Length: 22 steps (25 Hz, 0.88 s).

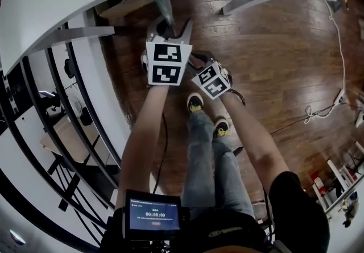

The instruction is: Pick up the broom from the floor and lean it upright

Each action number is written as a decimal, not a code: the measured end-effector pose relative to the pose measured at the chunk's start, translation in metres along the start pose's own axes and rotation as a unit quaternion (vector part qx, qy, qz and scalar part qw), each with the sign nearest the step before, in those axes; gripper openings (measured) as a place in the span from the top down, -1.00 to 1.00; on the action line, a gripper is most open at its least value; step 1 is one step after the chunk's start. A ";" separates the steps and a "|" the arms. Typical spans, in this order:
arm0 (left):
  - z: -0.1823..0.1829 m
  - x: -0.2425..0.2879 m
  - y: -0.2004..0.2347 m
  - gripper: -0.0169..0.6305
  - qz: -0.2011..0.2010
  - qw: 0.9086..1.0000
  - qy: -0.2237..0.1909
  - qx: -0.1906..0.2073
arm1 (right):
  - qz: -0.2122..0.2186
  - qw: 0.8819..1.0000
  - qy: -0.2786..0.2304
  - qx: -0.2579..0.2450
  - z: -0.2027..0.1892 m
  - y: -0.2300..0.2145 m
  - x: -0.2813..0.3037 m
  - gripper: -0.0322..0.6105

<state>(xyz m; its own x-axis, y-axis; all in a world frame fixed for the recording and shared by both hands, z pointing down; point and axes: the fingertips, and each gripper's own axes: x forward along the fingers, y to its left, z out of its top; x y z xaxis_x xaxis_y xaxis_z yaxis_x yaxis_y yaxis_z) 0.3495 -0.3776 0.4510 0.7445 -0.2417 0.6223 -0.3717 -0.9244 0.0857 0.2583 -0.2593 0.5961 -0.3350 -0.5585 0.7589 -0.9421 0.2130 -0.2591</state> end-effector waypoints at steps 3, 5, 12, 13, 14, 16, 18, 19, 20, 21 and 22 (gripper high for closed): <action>-0.003 -0.003 -0.003 0.21 -0.004 1.000 -0.003 0.003 | -0.001 1.000 0.002 0.003 -0.002 0.000 -0.005 0.46; -0.006 -0.006 0.000 0.17 -0.002 1.000 -0.003 -0.006 | -0.001 1.000 0.005 0.007 -0.006 0.001 -0.006 0.46; -0.020 -0.042 0.008 0.11 0.013 0.999 -0.005 -0.042 | -0.014 1.000 0.013 0.024 -0.020 -0.012 -0.036 0.45; -0.022 -0.054 0.008 0.12 0.018 0.999 -0.007 -0.043 | -0.017 0.999 0.011 0.026 -0.019 -0.014 -0.048 0.45; -0.025 -0.069 0.006 0.18 0.026 0.999 -0.009 -0.039 | -0.017 0.999 0.005 0.026 -0.019 -0.014 -0.062 0.46; -0.034 -0.110 0.004 0.46 0.053 0.998 -0.016 -0.024 | -0.013 1.000 -0.020 0.020 -0.017 -0.009 -0.095 0.47; -0.042 -0.155 0.004 0.90 0.087 0.995 -0.028 -0.027 | -0.011 0.998 -0.053 0.010 -0.008 -0.001 -0.129 0.49; -0.044 -0.175 0.002 0.90 0.100 0.994 -0.034 -0.038 | -0.012 0.997 -0.072 0.007 -0.001 0.004 -0.147 0.54; -0.046 -0.195 -0.005 0.90 0.110 0.992 -0.037 -0.049 | -0.013 0.995 -0.094 0.005 0.006 0.009 -0.165 0.63; -0.048 -0.212 -0.017 0.90 0.118 0.991 -0.041 -0.055 | -0.015 0.993 -0.117 0.003 0.013 0.015 -0.183 0.70; -0.048 -0.229 -0.033 0.90 0.124 0.990 -0.043 -0.055 | -0.015 0.990 -0.140 0.000 0.018 0.023 -0.202 0.79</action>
<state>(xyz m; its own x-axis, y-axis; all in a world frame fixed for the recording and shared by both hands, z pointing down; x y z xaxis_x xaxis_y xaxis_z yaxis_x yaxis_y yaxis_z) 0.1643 -0.2776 0.3430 0.6659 -0.4861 0.5659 -0.6034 -0.7970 0.0254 0.3045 -0.1559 0.4259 -0.2987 -0.7647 0.5709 -0.9515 0.1929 -0.2395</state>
